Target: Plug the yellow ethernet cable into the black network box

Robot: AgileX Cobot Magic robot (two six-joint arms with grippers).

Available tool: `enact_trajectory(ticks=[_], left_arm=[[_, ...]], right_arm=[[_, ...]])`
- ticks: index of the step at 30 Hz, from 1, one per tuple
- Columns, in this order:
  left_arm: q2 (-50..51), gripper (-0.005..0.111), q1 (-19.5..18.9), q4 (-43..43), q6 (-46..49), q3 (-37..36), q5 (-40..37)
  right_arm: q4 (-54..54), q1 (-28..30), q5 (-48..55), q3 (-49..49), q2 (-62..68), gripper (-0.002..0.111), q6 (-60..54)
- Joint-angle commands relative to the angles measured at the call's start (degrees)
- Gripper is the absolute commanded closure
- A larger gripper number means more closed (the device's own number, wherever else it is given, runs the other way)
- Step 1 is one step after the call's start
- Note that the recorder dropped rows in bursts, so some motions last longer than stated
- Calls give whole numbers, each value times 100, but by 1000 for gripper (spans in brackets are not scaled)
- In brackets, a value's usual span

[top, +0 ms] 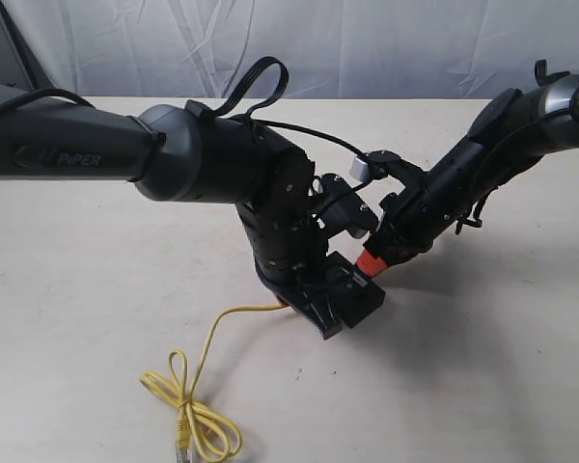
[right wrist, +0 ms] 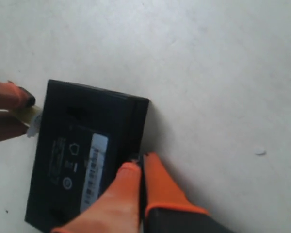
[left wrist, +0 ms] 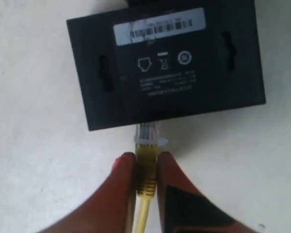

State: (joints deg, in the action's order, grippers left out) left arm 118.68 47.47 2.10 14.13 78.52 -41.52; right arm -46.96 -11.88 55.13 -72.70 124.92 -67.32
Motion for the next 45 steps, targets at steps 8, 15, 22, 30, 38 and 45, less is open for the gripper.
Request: enact_trajectory(ticks=[8, 15, 22, 30, 38, 45], left_arm=[[-7, 107, 6, 235, -45, 27, 630], [-7, 107, -180, 355, -264, 27, 955], [46, 107, -193, 490, -7, 27, 1142], [124, 107, -193, 357, 16, 27, 1133], [101, 107, -218, 122, -7, 27, 669], [93, 107, -230, 83, -18, 27, 640]], right_arm=[[-243, -20, -19, 45, 57, 109, 9], [-410, -20, 487, 45, 57, 109, 9], [-602, -30, 483, 45, 57, 109, 9], [-610, -87, 485, 42, 57, 109, -17], [169, 61, -483, 42, -88, 109, 498], [835, 240, -900, 42, -670, 109, 1197]])
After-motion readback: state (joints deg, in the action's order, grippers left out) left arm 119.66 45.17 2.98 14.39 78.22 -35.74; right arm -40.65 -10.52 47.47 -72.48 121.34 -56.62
